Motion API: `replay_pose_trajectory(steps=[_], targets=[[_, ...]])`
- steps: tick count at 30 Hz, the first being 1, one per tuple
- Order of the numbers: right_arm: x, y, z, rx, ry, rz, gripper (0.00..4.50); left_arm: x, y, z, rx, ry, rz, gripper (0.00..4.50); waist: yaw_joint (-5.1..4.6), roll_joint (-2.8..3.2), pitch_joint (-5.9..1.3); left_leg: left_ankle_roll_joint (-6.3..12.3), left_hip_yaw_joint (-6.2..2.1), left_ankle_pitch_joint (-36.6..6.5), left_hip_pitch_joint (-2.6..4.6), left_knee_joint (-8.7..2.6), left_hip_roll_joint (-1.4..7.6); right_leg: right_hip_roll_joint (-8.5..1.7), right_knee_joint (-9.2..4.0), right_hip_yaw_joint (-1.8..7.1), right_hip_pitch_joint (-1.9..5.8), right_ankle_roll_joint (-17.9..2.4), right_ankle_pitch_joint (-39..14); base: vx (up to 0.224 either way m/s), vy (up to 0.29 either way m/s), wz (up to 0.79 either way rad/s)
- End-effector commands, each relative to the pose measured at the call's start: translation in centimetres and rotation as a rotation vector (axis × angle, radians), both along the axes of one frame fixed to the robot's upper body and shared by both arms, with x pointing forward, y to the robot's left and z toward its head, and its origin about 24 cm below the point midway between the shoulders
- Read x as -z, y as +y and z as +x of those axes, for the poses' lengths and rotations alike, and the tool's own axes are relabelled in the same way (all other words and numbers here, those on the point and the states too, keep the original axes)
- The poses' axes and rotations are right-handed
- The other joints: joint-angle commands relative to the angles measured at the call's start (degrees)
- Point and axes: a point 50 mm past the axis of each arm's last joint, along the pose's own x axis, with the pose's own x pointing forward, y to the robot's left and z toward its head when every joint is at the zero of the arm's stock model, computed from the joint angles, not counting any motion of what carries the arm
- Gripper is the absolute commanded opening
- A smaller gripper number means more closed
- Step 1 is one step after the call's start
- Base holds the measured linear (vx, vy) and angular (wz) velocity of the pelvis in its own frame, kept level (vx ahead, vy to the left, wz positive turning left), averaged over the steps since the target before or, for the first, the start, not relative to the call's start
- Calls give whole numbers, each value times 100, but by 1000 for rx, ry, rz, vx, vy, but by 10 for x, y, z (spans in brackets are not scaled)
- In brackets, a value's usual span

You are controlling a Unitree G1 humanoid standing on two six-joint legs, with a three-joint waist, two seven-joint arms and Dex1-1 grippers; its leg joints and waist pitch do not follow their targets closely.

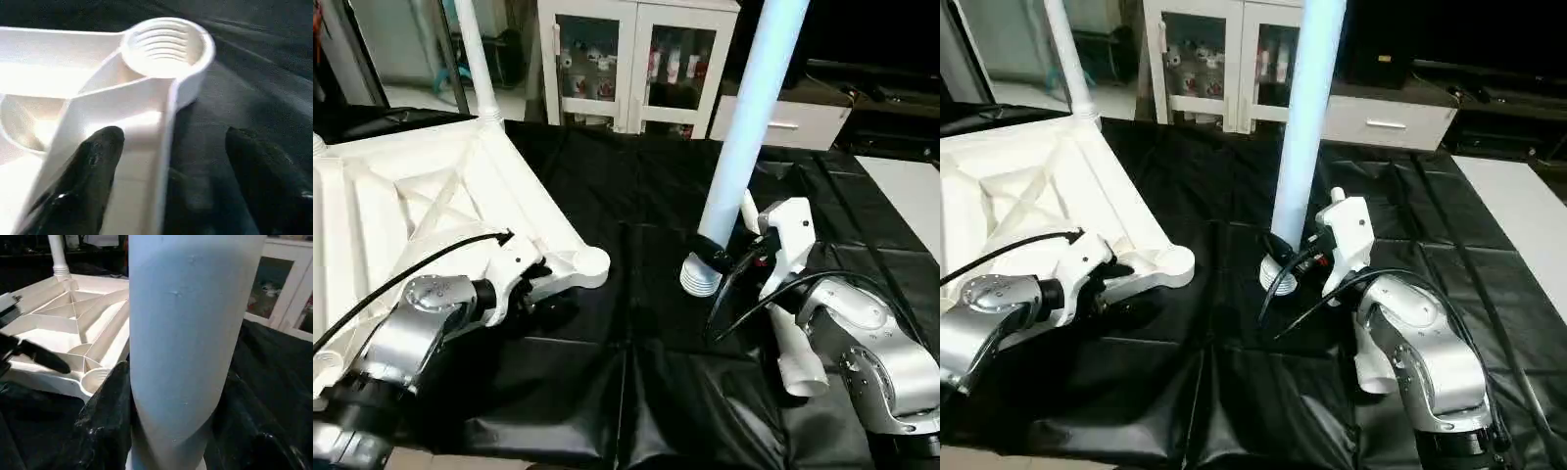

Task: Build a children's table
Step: Pick table leg

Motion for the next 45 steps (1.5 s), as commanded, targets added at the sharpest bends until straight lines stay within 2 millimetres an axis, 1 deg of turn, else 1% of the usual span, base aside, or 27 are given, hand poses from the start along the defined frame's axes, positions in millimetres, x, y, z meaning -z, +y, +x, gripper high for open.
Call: replay_pose_trajectory(steps=[1,2,3,4,5,7,9,11,12,14,15,16,18,19,22,24,29,30,31,34,36,38,39,40,42,43,45], targets=[[-5,-1,1,-11,-27,-5,184,0,2,3,-29,21,-1,349,-12,90,-293,-375,-136,-1839,115,-685,385,-278,-389,147,46,-1022,-1272,0,0,0],[-5,-1,1,-14,-26,-6,184,0,3,4,-39,28,-4,340,-18,87,-291,-351,-132,-1773,92,-687,379,-266,-381,139,58,-1031,-1220,0,0,0],[-5,-1,0,-18,-24,-6,184,0,4,5,-48,34,-6,328,-7,93,-301,-331,-123,-1668,99,-679,389,-268,-369,138,60,-1066,-1097,56,-6,-2],[-4,-1,0,-23,-21,-9,184,0,5,6,-66,45,-9,318,-6,74,-309,-278,-96,-1545,111,-659,386,-256,-363,140,50,-1122,-918,56,-6,-2],[-4,-1,-1,-24,-20,-9,184,-1,5,7,-71,49,-11,318,2,71,-316,-248,-88,-1446,106,-650,380,-259,-352,142,63,-1154,-823,58,-14,0],[-4,-1,-1,-26,-19,-9,184,-1,6,8,-83,64,-19,290,24,38,-356,-52,-57,-820,69,-616,370,-264,-308,142,133,-1243,-223,51,-20,-1],[-4,-1,0,-29,-19,-10,184,-1,6,7,-81,84,-18,280,31,46,-354,61,-41,-516,63,-602,378,-254,-285,131,137,-1326,78,0,0,0],[-4,-1,0,-30,-18,-9,184,-1,6,5,-79,107,-15,264,31,59,-343,92,-28,-545,73,-605,391,-249,-282,126,135,-1413,59,0,0,0],[-4,-1,0,-32,-19,-9,184,-3,7,2,-74,131,-2,254,30,67,-328,42,-19,-735,86,-623,410,-242,-295,128,128,-1440,-181,0,0,0],[-4,-1,0,-32,-19,-10,184,-4,8,0,-78,143,3,245,21,71,-321,-19,-13,-865,97,-633,421,-234,-302,129,119,-1437,-331,0,0,0],[-4,-1,0,-31,-20,-10,184,-6,9,-1,-80,148,8,230,19,75,-310,-75,-6,-971,109,-643,429,-227,-315,130,105,-1423,-463,0,0,0],[-4,-1,0,-30,-20,-11,184,-8,9,-2,-86,152,14,230,10,74,-303,-128,-6,-1072,107,-654,429,-217,-321,133,103,-1395,-579,0,0,0],[-4,-1,0,-29,-20,-15,184,-14,11,-4,-102,156,23,199,-4,79,-293,-195,-12,-1173,104,-670,433,-220,-329,135,102,-1349,-713,0,0,0],[-4,-1,0,-30,-20,-16,184,-15,12,-6,-106,154,29,199,-5,79,-287,-214,-5,-1251,122,-666,428,-212,-347,138,79,-1324,-812,0,0,0],[-3,-1,1,-31,-20,-16,184,-17,15,-13,-118,153,42,171,5,89,-280,-232,-5,-1303,122,-677,434,-212,-356,146,68,-1295,-869,0,0,0],[-3,0,1,-32,-21,-15,184,-17,17,-16,-126,153,46,143,1,72,-280,-249,-4,-1356,121,-681,435,-211,-361,145,68,-1269,-936,0,0,0],[-3,1,1,-40,-20,-19,184,-16,20,-24,-137,163,64,114,10,79,-260,-271,-11,-1478,119,-701,434,-206,-388,149,44,-1184,-1156,0,0,0],[-3,2,1,-43,-21,-21,184,-14,22,-26,-141,168,70,93,14,55,-262,-266,-9,-1504,122,-697,429,-210,-392,152,38,-1154,-1242,0,0,0],[-3,2,1,-45,-22,-20,184,-14,22,-27,-146,163,72,84,6,60,-256,-269,-12,-1505,110,-704,425,-207,-400,154,37,-1126,-1285,0,0,0],[-3,4,2,-52,-23,-18,184,-13,23,-25,-156,141,73,74,7,41,-261,-255,-11,-1448,109,-701,427,-209,-405,156,36,-1095,-1257,0,0,0],[-3,4,2,-55,-23,-18,184,-12,21,-24,-153,130,69,40,5,48,-269,-246,-8,-1371,109,-698,427,-203,-392,154,36,-1102,-1127,0,0,0],[-3,4,2,-56,-22,-16,184,-10,17,-23,-135,113,50,37,9,51,-271,-219,-4,-1281,102,-694,425,-203,-394,155,45,-1115,-1000,0,0,0],[-3,5,2,-56,-22,-16,184,-10,16,-23,-135,113,46,37,8,47,-280,-205,-3,-1215,93,-691,423,-206,-379,155,60,-1128,-911,0,0,0],[-3,5,2,-56,-22,-15,184,-9,12,-23,-108,107,35,20,8,59,-280,-199,-2,-1168,93,-690,422,-202,-369,153,58,-1142,-833,0,0,0],[-3,5,2,-52,-19,-9,183,-6,8,-25,-89,114,20,12,-11,47,-293,-180,-3,-1035,67,-684,416,-202,-351,150,90,-1160,-659,0,0,0],[-3,5,3,-49,-18,-5,183,-5,5,-27,-64,119,12,10,-10,84,-295,-163,1,-1008,87,-676,418,-199,-344,151,77,-1188,-573,0,0,0],[-4,6,4,-43,-15,7,183,-1,-3,-31,-9,126,8,2,-12,59,-306,-115,23,-938,99,-662,416,-193,-343,152,84,-1227,-448,0,0,0]])
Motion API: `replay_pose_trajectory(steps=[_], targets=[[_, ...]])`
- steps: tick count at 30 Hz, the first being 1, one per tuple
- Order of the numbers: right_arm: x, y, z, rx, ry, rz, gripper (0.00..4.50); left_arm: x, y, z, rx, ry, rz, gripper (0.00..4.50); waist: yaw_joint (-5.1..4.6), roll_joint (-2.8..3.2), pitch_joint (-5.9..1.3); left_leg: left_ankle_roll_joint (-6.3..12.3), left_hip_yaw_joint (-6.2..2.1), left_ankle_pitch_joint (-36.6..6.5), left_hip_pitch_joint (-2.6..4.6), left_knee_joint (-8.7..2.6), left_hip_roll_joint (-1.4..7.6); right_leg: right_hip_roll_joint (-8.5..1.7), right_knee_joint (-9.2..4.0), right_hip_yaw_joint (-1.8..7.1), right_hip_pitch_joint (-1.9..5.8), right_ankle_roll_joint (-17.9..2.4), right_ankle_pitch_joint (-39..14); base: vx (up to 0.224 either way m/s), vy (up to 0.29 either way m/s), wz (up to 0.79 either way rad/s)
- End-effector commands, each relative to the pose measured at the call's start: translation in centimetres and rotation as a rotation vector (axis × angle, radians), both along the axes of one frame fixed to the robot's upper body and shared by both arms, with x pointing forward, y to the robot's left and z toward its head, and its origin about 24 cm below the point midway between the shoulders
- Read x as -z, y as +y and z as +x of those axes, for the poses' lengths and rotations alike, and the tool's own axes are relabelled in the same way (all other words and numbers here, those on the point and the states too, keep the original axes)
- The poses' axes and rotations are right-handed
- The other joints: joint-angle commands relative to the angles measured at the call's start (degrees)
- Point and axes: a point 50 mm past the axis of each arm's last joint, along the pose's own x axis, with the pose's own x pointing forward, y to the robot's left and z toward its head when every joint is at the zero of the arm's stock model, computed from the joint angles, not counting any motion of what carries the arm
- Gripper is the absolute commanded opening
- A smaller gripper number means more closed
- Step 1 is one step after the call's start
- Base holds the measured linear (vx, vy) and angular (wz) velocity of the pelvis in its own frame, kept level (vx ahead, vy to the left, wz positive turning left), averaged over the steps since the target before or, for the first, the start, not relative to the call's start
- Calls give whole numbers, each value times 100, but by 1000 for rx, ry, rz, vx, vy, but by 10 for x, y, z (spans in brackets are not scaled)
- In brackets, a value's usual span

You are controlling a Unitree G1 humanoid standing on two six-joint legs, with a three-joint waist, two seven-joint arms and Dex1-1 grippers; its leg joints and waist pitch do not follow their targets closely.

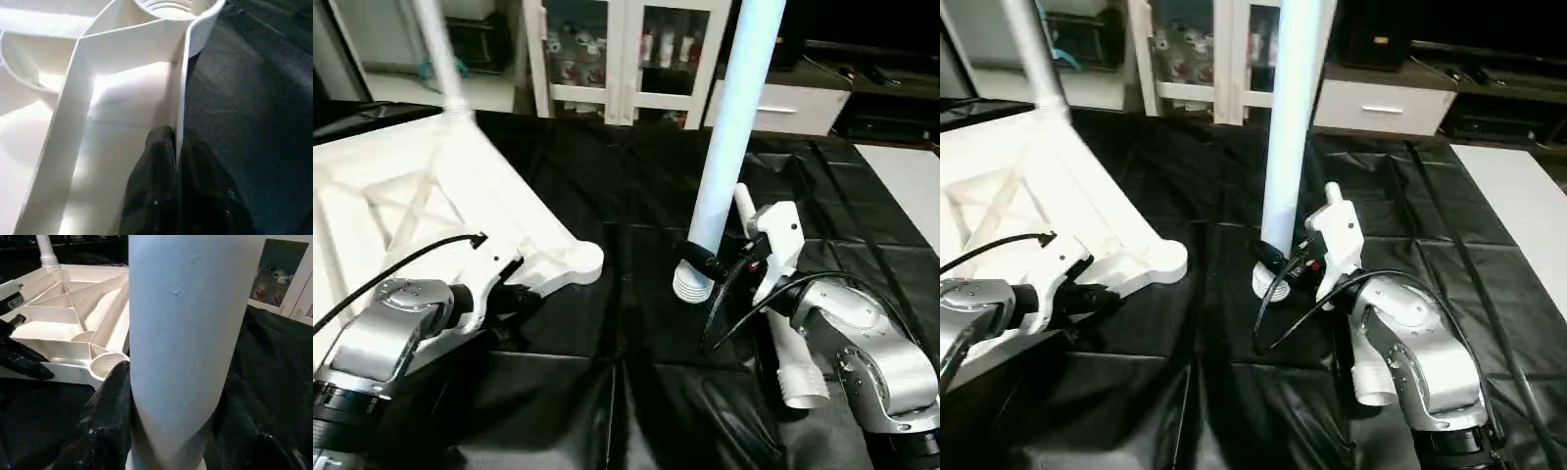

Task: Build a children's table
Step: Pick table leg

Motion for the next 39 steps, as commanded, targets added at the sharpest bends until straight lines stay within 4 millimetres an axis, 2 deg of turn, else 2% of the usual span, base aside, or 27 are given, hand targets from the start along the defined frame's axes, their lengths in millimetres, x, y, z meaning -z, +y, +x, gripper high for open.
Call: replay_pose_trajectory(steps=[1,2,3,4,5,6,7,8,9,10,12,16,18,19,21,28,32,39], targets=[[-7,1,7,16,-17,33,183,12,-25,-14,151,36,-63,2,13,84,-306,-53,-100,-923,91,-543,306,-243,-308,149,159,-1272,-365,0,0,0],[-8,3,10,23,-10,52,183,14,-34,-19,205,43,-86,0,2,75,-305,-34,-97,-897,79,-545,306,-250,-312,151,167,-1298,-326,0,0,0],[-9,5,13,25,-6,66,183,13,-43,-22,269,28,-108,0,12,82,-304,3,-78,-850,109,-537,314,-244,-316,148,151,-1360,-282,0,0,0],[-10,6,14,24,-4,73,183,12,-48,-24,306,15,-122,0,8,64,-298,21,-67,-868,102,-539,314,-240,-322,153,153,-1359,-318,0,0,0],[-10,9,16,8,4,89,183,11,-55,-26,336,17,-148,0,52,67,-299,43,-38,-921,147,-526,315,-234,-338,157,121,-1365,-439,0,0,0],[-10,9,16,8,4,89,183,11,-55,-26,336,17,-148,0,77,61,-294,57,-18,-956,167,-520,316,-232,-345,164,107,-1366,-506,0,0,0],[-11,13,17,-20,12,93,183,9,-63,-27,372,11,-174,0,141,62,-297,79,3,-946,188,-524,327,-243,-354,167,103,-1342,-628,0,0,0],[-11,13,18,-24,13,94,183,9,-64,-27,376,11,-177,0,157,67,-300,83,10,-897,183,-527,329,-244,-349,167,106,-1329,-631,0,0,0],[-13,18,19,-66,22,95,183,7,-73,-28,430,5,-206,0,168,38,-291,87,18,-860,172,-543,334,-233,-349,158,104,-1295,-684,0,0,0],[-13,21,19,-88,25,93,183,6,-77,-29,464,2,-214,0,205,60,-286,59,18,-902,168,-552,338,-247,-353,155,100,-1233,-847,0,0,0],[-15,26,19,-137,37,96,183,5,-82,-29,490,-10,-206,0,230,45,-284,2,18,-962,163,-564,339,-249,-360,158,99,-1130,-1029,0,0,0],[-12,34,13,-225,71,61,183,6,-83,-15,446,-71,-149,0,283,50,-279,-103,44,-1153,185,-567,350,-268,-407,178,56,-956,-1382,0,0,0],[-9,35,12,-237,84,42,183,6,-82,-12,437,-82,-135,0,282,49,-281,-161,57,-1165,172,-575,352,-264,-413,177,58,-889,-1430,0,0,0],[-7,36,11,-244,94,23,183,6,-80,-10,433,-88,-124,0,271,46,-288,-202,44,-1153,131,-586,352,-273,-403,169,89,-841,-1451,0,0,0],[-5,36,12,-242,103,10,183,6,-79,-9,431,-89,-118,0,265,42,-290,-240,43,-1204,133,-591,356,-275,-409,166,79,-780,-1538,0,0,0],[-3,31,19,-188,96,-30,183,6,-75,-7,432,-92,-116,0,269,34,-296,-206,56,-1065,125,-576,354,-262,-402,165,70,-820,-1408,0,0,0],[-1,30,24,-162,96,-27,183,7,-75,-8,437,-92,-125,0,265,50,-291,-249,57,-1222,140,-581,356,-265,-420,164,52,-836,-1595,0,0,0],[11,39,29,-176,134,-28,183,5,-76,-6,432,-114,-149,0,257,38,-296,-245,57,-1210,128,-583,357,-265,-412,159,54,-869,-1524,0,0,0]])
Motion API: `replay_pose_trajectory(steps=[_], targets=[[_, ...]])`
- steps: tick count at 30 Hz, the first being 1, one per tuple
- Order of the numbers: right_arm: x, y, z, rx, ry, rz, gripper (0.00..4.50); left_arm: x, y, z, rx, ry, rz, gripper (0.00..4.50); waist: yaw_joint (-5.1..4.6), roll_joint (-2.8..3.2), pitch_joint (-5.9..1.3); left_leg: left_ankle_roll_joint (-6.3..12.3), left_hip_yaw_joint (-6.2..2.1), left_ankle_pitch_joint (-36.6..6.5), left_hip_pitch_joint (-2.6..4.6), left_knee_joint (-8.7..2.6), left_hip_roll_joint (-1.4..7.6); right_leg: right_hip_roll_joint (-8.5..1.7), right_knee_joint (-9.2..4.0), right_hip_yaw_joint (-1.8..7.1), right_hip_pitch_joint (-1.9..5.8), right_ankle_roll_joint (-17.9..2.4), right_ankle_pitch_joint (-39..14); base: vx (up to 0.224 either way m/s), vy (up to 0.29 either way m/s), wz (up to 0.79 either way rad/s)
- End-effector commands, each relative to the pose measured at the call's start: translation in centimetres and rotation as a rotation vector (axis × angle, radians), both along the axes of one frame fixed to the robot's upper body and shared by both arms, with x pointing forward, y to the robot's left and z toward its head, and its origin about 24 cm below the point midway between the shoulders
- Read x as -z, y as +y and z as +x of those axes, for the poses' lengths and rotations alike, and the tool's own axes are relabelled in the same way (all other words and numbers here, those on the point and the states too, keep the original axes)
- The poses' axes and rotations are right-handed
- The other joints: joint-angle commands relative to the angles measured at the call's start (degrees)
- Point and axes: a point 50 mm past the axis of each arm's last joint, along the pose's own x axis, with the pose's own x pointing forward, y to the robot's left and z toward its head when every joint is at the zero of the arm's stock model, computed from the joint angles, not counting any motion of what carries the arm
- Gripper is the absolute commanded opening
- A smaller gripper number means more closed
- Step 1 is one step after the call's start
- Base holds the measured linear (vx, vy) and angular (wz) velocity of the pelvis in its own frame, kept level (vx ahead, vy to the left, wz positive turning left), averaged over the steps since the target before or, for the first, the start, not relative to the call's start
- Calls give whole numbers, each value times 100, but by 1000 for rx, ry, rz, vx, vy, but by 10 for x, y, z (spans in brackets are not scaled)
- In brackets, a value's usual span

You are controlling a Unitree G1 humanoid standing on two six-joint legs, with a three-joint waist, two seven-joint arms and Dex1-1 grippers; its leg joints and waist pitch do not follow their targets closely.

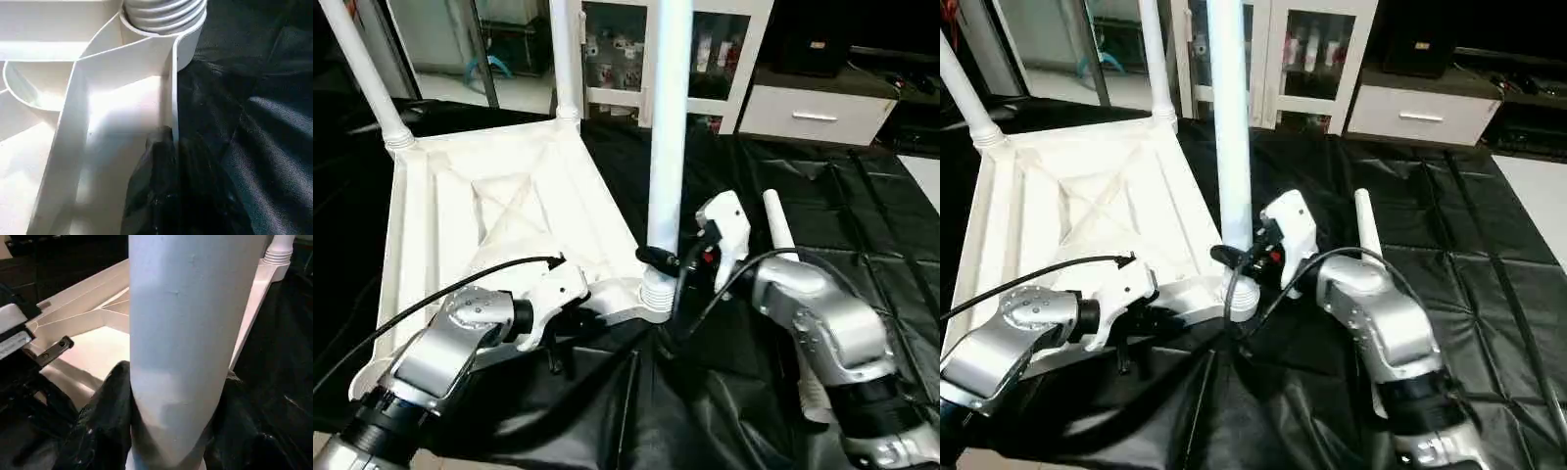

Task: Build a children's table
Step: Pick table leg

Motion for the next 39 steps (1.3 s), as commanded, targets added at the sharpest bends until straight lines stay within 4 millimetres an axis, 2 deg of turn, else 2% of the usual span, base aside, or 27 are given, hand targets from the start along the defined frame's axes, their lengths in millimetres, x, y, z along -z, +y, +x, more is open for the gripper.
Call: replay_pose_trajectory(steps=[1,4,11,15,20,24,30,34,39], targets=[[5,4,3,-6,11,-11,183,-8,-8,3,32,-39,-74,0,-73,-50,-288,-219,-124,-1277,116,-507,278,-227,-437,165,53,-908,-1497,0,0,0],[11,8,5,-13,37,-13,183,-7,-8,3,33,-40,-73,0,-96,-67,-274,-223,-127,-1380,110,-516,274,-226,-450,166,50,-892,-1652,0,0,0],[20,8,8,-3,82,-17,183,-7,-7,3,32,-41,-70,0,-123,-62,-269,-260,-141,-1539,120,-532,283,-232,-469,166,32,-855,-1862,0,0,0],[22,1,12,67,100,35,183,-8,-6,4,15,-49,-72,0,-143,-74,-263,-302,-150,-1724,132,-544,288,-237,-490,169,11,-830,-2034,0,0,0],[24,-8,11,120,113,80,183,-8,-5,6,-5,-56,-76,0,-159,-54,-264,-314,-150,-1757,131,-551,289,-234,-495,171,9,-842,-1977,0,0,0],[26,-15,7,153,107,126,183,-9,-5,7,-30,-62,-90,0,-146,-52,-265,-312,-142,-1805,149,-550,296,-233,-507,177,-8,-845,-1942,0,0,0],[32,-23,-3,230,87,176,183,-9,-6,10,-56,-69,-104,0,-136,-48,-272,-293,-136,-1690,130,-557,299,-229,-502,173,0,-843,-1770,0,0,0],[39,-24,-13,255,68,182,183,-10,-5,12,-69,-76,-106,0,-123,-45,-264,-281,-146,-1738,119,-572,302,-232,-509,175,7,-807,-1836,0,0,0],[44,-25,-21,256,45,167,183,-11,-5,14,-81,-84,-105,0,-126,-35,-246,-308,-161,-1953,116,-590,298,-242,-551,176,-8,-711,-2162,0,0,0]])
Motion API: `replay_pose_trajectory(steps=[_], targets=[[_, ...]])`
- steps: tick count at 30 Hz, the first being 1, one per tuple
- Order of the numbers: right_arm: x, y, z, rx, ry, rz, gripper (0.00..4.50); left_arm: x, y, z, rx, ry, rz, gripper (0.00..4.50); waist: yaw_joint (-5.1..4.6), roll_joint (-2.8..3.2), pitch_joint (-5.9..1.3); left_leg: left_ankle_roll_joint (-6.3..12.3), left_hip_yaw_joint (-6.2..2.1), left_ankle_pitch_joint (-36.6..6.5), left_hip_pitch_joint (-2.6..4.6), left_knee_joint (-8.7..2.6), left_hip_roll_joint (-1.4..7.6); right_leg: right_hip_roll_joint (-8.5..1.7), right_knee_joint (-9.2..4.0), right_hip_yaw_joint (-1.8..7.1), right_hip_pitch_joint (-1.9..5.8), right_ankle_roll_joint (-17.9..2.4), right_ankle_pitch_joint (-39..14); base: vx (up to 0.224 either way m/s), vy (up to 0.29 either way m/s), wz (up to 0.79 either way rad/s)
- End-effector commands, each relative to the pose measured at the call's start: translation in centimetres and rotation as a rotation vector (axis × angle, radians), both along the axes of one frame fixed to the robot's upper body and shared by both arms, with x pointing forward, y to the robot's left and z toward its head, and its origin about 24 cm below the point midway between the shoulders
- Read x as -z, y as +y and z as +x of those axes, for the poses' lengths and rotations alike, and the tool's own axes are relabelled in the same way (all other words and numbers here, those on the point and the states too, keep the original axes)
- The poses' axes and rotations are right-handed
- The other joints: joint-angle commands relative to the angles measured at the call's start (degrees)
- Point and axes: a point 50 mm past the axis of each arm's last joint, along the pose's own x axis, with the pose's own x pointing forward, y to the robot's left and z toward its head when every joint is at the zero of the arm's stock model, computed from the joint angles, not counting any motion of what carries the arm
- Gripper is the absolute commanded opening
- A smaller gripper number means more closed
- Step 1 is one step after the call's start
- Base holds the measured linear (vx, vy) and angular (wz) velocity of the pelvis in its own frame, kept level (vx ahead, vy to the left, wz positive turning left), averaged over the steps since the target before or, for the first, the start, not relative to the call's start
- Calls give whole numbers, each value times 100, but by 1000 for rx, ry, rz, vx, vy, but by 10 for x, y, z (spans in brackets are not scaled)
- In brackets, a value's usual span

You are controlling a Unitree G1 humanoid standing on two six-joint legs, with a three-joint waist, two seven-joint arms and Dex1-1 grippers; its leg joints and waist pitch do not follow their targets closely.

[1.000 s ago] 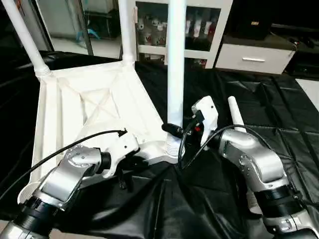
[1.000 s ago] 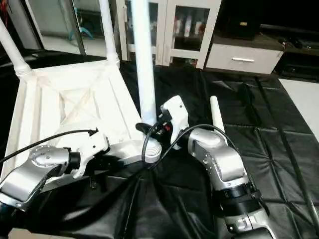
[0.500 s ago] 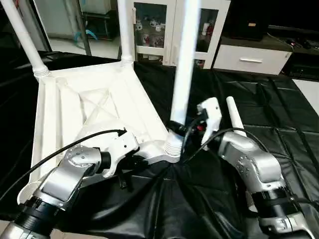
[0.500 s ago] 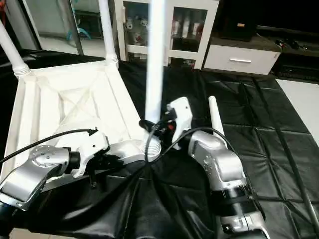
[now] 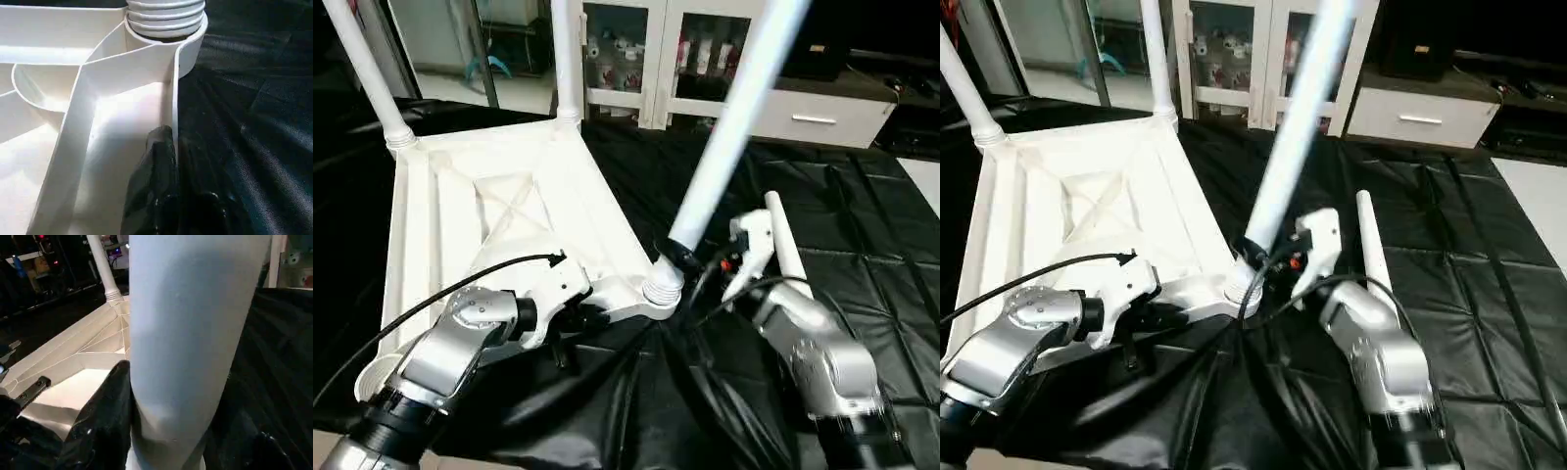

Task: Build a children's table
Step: Pick table leg

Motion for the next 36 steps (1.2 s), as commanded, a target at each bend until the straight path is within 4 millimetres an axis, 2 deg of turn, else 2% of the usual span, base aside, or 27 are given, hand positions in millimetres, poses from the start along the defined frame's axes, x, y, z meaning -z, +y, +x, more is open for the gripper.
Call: replay_pose_trajectory(steps=[1,6,8,9,11,13,17,18,21,28,36], targets=[[16,-6,-7,21,49,-72,183,-13,-1,10,-44,-77,-68,0,-61,5,-232,-313,-169,-1971,140,-572,299,-242,-534,173,-23,-750,-2153,0,0,0],[22,-7,-16,27,19,-90,183,-13,0,13,-59,-84,-65,0,-55,11,-225,-329,-178,-2127,153,-587,308,-240,-554,178,-42,-727,-2201,0,0,0],[23,-6,-18,17,14,-109,183,-14,1,13,-61,-85,-64,0,-48,9,-218,-324,-177,-2155,148,-587,305,-239,-559,183,-42,-716,-2192,0,0,0],[23,-6,-19,13,10,-117,183,-14,1,13,-62,-86,-63,0,-62,3,-218,-316,-186,-2134,123,-599,299,-235,-553,174,-21,-709,-2200,0,0,0],[23,-5,-19,4,4,-127,183,-14,1,14,-64,-87,-63,0,-64,4,-214,-322,-182,-2173,133,-595,299,-238,-563,177,-37,-695,-2272,0,0,0],[23,-3,-20,-13,-4,-140,183,-14,2,14,-67,-90,-61,0,-74,-23,-203,-313,-187,-2270,134,-595,299,-249,-588,180,-45,-658,-2474,0,0,0],[24,1,-21,-46,-11,-165,183,-14,2,15,-74,-93,-60,0,-87,-7,-196,-321,-204,-2357,142,-600,306,-256,-606,181,-65,-609,-2669,0,0,0],[25,2,-22,-58,-7,-180,183,-14,2,15,-75,-94,-59,0,-110,-43,-190,-326,-204,-2426,140,-601,304,-252,-617,178,-71,-585,-2751,0,0,0],[31,6,-23,-109,20,-246,183,-14,3,14,-77,-94,-58,0,-127,-30,-183,-317,-217,-2452,133,-606,305,-261,-621,178,-72,-568,-2838,0,0,0],[38,11,-26,-196,59,-339,183,-13,4,15,-77,-94,-55,0,-185,-56,-164,-337,-251,-2660,134,-601,299,-279,-671,171,-102,-427,-3364,0,0,0],[27,18,-6,-237,104,-342,183,-13,4,14,-68,-92,-53,0,-259,-75,-150,-395,-282,-2908,152,-603,297,-285,-695,155,-139,-410,-3590,0,0,0]])
